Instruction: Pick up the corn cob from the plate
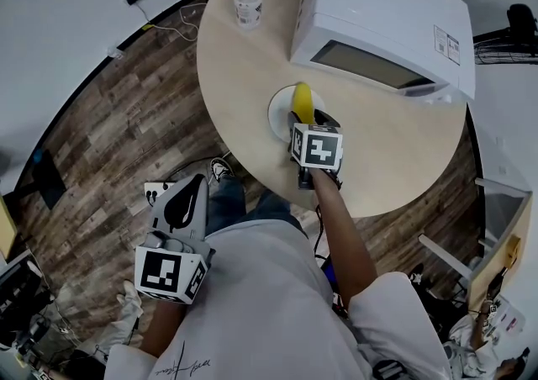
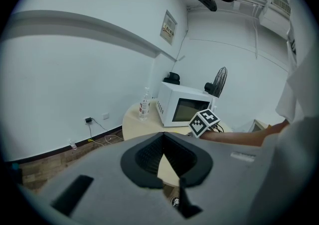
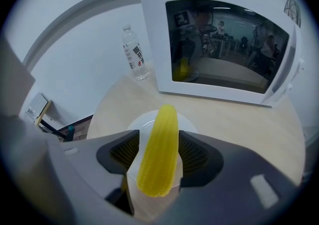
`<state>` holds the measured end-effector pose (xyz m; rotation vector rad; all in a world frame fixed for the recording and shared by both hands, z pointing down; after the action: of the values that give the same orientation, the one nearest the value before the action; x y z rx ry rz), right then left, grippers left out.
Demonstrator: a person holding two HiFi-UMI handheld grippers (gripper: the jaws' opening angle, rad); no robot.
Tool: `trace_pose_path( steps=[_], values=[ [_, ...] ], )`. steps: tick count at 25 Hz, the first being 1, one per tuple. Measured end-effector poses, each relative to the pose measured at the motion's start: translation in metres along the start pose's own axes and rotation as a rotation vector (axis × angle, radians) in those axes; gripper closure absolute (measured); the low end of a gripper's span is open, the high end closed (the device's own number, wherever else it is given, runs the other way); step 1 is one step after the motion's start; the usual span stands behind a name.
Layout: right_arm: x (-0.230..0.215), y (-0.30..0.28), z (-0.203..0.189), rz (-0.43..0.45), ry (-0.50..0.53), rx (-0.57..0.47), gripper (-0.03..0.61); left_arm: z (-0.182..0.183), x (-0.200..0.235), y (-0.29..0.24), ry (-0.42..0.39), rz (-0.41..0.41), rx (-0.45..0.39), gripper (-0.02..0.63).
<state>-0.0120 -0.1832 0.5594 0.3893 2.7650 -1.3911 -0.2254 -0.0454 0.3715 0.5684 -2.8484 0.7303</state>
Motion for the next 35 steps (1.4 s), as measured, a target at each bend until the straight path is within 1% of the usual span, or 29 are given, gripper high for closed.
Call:
trace_pose_path(
  steps=[8, 21, 29, 35],
  values=[
    [-0.005, -0.013, -0.002, -0.002, -0.013, 0.024, 0.295, -0.002, 0.002, -0.001, 0.008, 0.008, 0.006, 0.618],
    [-0.006, -0.032, -0.01, -0.023, -0.038, 0.067, 0.288, -0.004, 0.005, -0.002, 0.021, 0.014, 0.011, 0.618],
    [-0.009, -0.04, -0.014, -0.049, -0.061, 0.083, 0.287, -0.007, 0.001, -0.003, 0.028, 0.0, 0.018, 0.618],
    [-0.009, -0.041, -0.013, -0.093, -0.024, 0.081, 0.287, -0.009, -0.013, -0.006, 0.025, -0.039, 0.022, 0.618]
  ],
)
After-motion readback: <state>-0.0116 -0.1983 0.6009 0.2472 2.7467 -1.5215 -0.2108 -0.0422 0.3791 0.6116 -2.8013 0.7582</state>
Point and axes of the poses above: the fingertips, and each gripper's own axes: y backward along the fingers, x to its left, z out of its top, the point moved 3 cm from there along y, backward along the fingers, and after that the axes turned 6 degrees about -x, right-handed, at the moved point
